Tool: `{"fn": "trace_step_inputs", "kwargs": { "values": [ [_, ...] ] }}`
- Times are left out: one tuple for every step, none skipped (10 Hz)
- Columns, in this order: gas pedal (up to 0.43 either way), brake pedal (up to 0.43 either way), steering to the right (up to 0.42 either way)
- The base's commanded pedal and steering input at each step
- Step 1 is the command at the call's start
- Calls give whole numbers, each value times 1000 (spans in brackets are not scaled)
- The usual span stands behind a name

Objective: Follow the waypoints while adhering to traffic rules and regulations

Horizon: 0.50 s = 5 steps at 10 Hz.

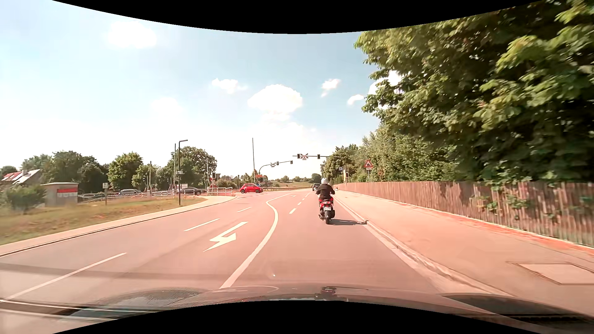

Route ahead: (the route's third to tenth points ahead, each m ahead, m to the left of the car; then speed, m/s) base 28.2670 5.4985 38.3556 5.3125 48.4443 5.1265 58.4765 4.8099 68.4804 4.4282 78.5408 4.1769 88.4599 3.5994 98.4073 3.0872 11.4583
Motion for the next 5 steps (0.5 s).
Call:
{"fn": "trace_step_inputs", "kwargs": {
  "values": [
    [209, 12, 1],
    [209, 12, 1],
    [248, 12, 1],
    [248, 6, 1],
    [248, 6, 1]
  ]
}}
